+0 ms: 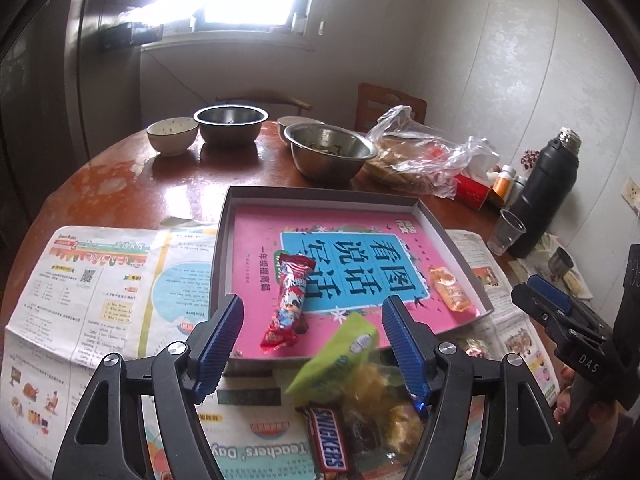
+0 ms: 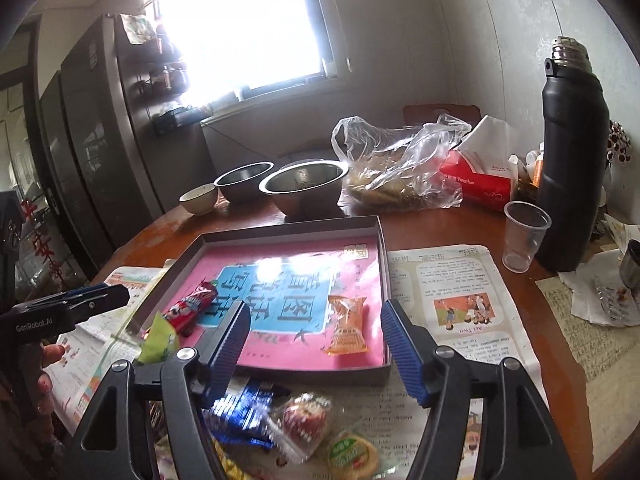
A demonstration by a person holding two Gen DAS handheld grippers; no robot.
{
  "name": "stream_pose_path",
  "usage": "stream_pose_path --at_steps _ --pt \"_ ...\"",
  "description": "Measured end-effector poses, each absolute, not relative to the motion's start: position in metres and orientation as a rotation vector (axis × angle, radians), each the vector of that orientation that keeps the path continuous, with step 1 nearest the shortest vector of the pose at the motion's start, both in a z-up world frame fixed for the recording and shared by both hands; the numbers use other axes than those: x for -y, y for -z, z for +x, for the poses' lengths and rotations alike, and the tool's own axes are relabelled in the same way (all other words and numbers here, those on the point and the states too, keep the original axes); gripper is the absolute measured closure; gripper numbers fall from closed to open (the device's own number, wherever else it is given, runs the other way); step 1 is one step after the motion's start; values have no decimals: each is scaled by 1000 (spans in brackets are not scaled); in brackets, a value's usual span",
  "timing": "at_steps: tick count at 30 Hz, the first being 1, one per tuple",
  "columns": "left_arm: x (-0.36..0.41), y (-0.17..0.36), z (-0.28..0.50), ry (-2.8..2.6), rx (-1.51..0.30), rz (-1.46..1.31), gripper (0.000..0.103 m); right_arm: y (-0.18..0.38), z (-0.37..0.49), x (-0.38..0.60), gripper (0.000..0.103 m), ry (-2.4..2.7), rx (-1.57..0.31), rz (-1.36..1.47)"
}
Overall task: Organize snacks
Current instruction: 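Grasp the Snickers bar with the left tool while the right tool grasps the round green-label biscuit pack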
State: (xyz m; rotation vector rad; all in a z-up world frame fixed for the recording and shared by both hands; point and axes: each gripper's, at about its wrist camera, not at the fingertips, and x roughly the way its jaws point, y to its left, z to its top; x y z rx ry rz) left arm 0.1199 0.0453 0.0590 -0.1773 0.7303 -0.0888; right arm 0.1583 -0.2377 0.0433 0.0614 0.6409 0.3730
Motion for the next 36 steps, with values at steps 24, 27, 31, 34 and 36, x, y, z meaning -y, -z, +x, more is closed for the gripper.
stream_pose_path --at_steps 24,27,31,34,36 --pt "-44 -8 78 75 -900 -120 29 -36 114 254 35 -368 -679 29" --pt "-42 5 74 85 -937 -118 29 -31 112 254 35 -367 -693 29" --pt "-35 18 72 104 -978 -96 29 -23 109 253 35 -367 -719 17" --pt "-31 26 73 111 -1003 -86 29 -16 106 254 35 -362 -742 6" --pt "-27 27 72 113 -1004 -80 29 -9 105 255 35 -357 -761 -1"
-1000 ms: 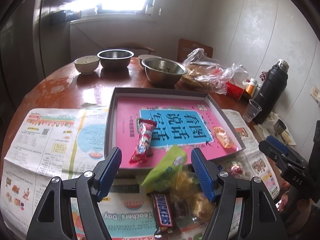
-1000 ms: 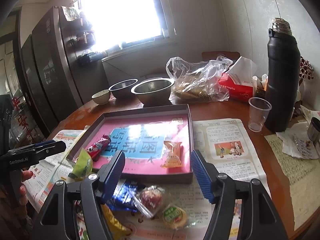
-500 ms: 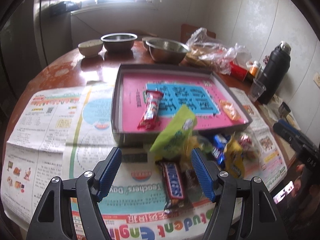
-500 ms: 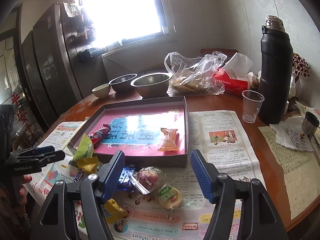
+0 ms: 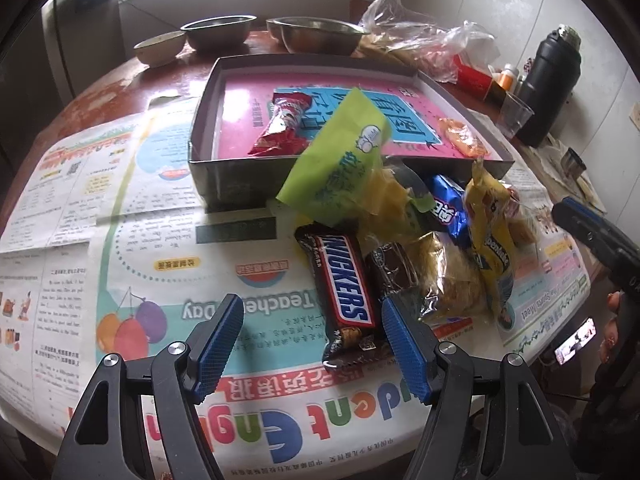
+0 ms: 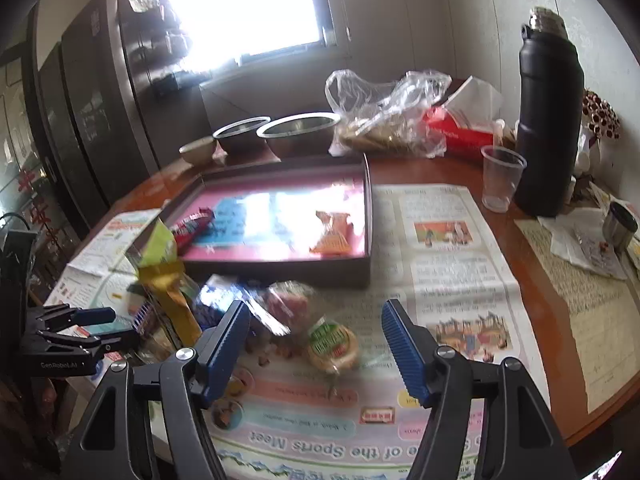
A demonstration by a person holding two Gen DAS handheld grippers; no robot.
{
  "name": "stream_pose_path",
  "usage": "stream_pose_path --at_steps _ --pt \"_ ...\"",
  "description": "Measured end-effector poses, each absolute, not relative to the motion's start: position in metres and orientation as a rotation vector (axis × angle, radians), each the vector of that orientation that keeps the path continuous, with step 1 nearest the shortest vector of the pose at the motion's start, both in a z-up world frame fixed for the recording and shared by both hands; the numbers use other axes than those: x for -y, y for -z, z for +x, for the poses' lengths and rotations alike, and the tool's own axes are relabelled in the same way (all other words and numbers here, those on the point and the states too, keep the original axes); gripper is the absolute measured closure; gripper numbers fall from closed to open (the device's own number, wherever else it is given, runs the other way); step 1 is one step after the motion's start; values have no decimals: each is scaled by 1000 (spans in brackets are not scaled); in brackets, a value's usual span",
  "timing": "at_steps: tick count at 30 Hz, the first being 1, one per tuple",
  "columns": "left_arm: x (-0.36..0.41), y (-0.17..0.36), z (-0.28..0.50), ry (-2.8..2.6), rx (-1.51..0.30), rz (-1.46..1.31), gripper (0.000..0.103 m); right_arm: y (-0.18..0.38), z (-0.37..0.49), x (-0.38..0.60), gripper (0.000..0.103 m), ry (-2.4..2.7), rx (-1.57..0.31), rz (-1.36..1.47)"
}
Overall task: Organize snacks
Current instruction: 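Grasp the Snickers bar with the left tool while the right tool grasps the round green-label biscuit pack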
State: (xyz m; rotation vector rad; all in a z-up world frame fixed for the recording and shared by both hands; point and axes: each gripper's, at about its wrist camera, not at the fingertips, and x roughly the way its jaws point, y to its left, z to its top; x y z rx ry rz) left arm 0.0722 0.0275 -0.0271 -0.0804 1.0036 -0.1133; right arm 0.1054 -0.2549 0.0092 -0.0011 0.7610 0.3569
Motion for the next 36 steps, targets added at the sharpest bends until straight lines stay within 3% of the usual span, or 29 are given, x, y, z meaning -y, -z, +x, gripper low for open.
stream_pose_path --at_steps 19,24,26,32,36 --pt "-38 31 78 64 -1011 -76 29 40 126 240 35 -389 -840 -195" --pt "-35 32 83 67 -995 -66 30 45 125 237 46 -397 -822 -197" --pt "-32 32 85 67 -987 -58 32 45 124 238 54 -402 -817 -192" --pt "-23 33 89 59 -953 -18 40 44 121 235 59 -399 -815 -196" --pt "-22 33 88 55 -927 1 58 43 116 231 61 -398 -815 -198"
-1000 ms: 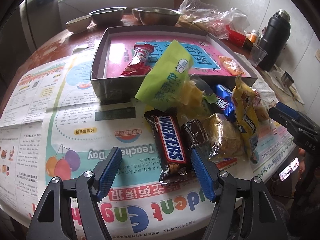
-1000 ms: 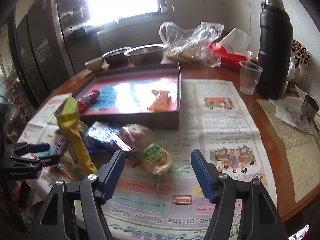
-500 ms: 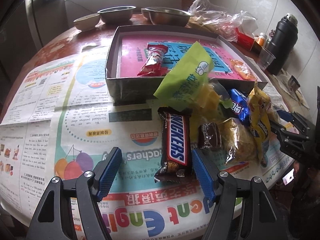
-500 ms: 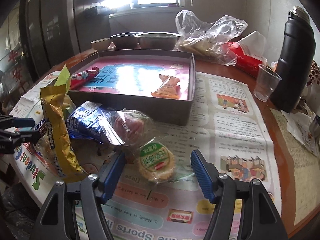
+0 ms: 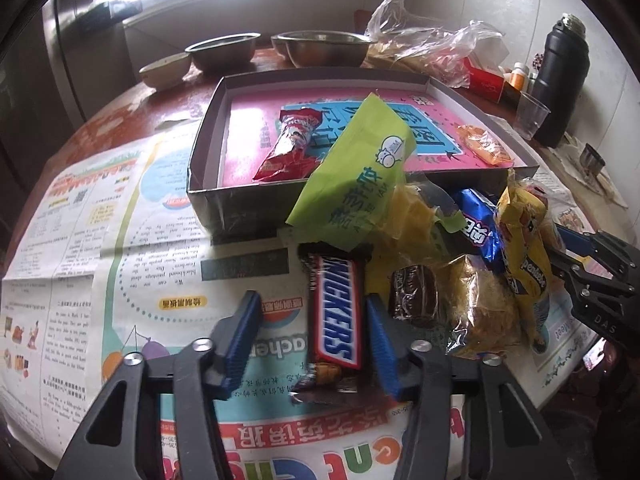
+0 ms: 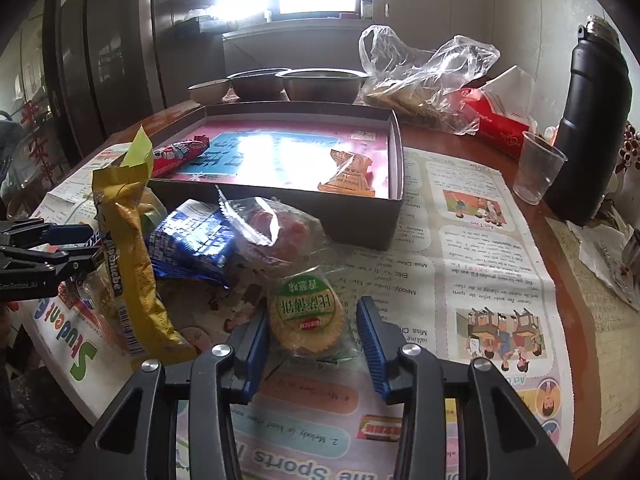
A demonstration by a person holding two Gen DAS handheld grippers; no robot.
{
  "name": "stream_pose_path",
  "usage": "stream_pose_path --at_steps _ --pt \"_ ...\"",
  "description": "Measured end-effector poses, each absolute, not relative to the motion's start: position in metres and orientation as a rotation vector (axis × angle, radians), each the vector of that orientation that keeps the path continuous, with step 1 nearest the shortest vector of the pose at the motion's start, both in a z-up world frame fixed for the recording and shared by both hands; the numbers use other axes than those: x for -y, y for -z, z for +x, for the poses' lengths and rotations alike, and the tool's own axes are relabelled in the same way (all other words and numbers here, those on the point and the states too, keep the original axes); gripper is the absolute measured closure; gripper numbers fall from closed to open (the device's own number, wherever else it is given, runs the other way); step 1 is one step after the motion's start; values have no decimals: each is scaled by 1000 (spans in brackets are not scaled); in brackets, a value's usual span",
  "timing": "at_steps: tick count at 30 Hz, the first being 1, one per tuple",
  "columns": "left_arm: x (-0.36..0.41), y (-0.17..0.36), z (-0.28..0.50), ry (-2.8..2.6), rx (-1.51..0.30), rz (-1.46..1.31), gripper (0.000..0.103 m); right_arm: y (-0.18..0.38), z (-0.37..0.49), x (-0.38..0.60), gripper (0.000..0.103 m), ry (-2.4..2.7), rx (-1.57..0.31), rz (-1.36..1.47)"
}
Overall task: Organize snacks
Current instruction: 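Grasp the Snickers bar with the left tool while the right tool grasps the round green-label biscuit pack, then lift and carry the Snickers bar and biscuit pack over the gray tray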
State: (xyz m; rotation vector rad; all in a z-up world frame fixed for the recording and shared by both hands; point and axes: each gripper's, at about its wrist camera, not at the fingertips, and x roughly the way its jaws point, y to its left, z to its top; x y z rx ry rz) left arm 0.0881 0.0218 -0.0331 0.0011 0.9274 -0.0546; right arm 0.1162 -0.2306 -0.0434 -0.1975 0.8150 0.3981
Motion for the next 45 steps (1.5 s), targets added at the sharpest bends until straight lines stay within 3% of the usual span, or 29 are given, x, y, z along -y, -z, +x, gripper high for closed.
stream_pose_path --at_steps 1,3,14,45 --pt "-22 33 88 58 -923 1 68 43 115 230 61 -399 -814 -199" --pt "-21 32 87 70 -917 -4 75 43 114 230 61 -397 -817 -194" --pt "-40 26 77 129 -927 -144 75 36 108 238 62 -383 -844 -128" --pt "-65 -25 49 95 -798 -191 74 6 94 272 62 -302 -798 -29"
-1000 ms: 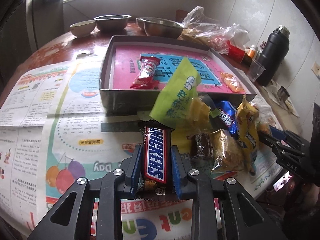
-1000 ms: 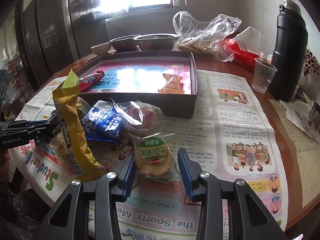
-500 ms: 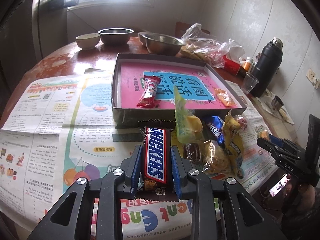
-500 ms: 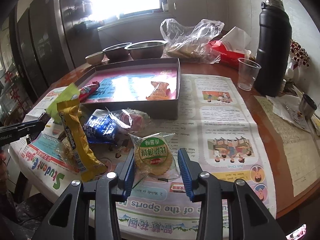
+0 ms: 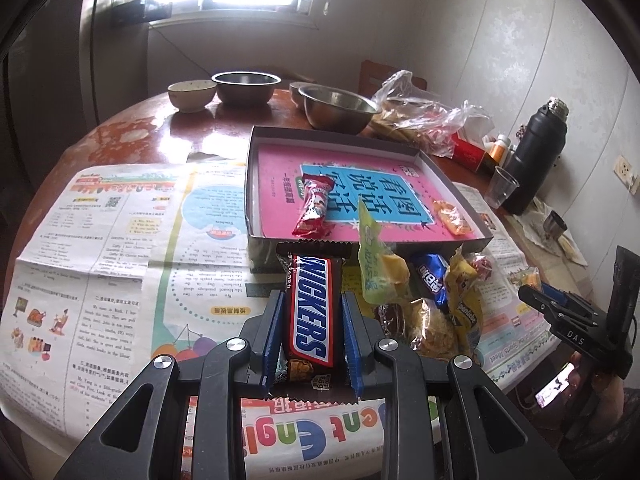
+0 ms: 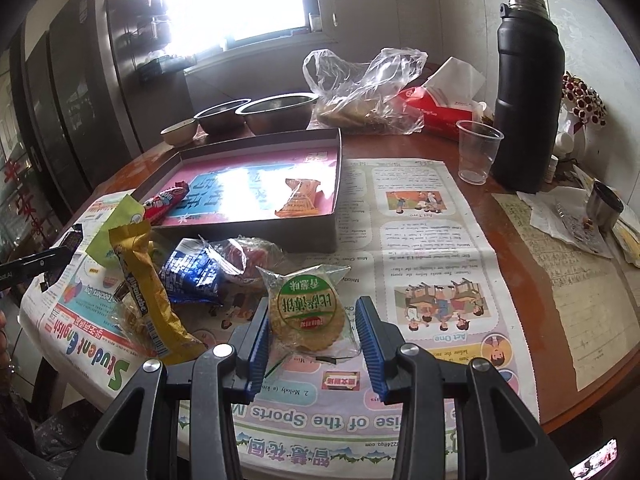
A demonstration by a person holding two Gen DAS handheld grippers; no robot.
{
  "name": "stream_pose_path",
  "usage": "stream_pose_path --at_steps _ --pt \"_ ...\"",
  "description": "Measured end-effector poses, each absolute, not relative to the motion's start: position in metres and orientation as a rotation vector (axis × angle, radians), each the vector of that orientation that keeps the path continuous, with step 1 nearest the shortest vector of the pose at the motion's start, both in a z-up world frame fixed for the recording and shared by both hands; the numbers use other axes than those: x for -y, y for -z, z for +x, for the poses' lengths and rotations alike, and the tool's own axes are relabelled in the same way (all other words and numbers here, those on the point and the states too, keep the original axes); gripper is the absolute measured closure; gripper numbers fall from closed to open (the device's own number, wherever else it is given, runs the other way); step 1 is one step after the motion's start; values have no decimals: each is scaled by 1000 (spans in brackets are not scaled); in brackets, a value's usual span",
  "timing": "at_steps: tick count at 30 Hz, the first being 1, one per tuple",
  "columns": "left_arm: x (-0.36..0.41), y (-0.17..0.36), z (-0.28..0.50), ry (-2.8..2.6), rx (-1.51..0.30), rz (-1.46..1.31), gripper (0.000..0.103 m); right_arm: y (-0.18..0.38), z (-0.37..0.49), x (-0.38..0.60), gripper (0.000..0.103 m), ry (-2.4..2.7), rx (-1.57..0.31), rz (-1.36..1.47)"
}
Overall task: Organize snacks
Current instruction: 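Lift and carry the Snickers bar and biscuit pack over the gray tray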
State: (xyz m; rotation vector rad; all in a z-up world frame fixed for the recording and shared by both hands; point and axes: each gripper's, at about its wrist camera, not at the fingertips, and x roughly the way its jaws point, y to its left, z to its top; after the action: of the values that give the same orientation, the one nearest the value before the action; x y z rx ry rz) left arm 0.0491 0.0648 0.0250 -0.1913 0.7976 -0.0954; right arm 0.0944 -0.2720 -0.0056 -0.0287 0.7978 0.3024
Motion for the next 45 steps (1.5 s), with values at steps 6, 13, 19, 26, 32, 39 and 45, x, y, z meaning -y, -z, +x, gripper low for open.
stream_pose_path --at_steps 6,13,19,26,32,39,45 --pt "-65 -31 46 98 -778 -200 74 0 95 274 62 -299 -783 -16" --pt "-64 -37 47 98 -764 -201 74 -10 97 274 62 -302 -755 -4" --pt "-61 -41 49 100 -755 -199 74 -16 98 271 62 -312 -734 -1" --pt "-57 -44 53 104 -750 -198 74 -24 101 269 62 -321 -708 12" --pt "-53 -49 59 108 -740 -197 74 -31 103 267 62 -336 -684 24" --pt "-46 -52 67 129 -732 -202 74 -33 105 265 62 -344 -669 36" --pt "-40 -54 76 147 -728 -197 74 -36 109 264 62 -348 -660 46"
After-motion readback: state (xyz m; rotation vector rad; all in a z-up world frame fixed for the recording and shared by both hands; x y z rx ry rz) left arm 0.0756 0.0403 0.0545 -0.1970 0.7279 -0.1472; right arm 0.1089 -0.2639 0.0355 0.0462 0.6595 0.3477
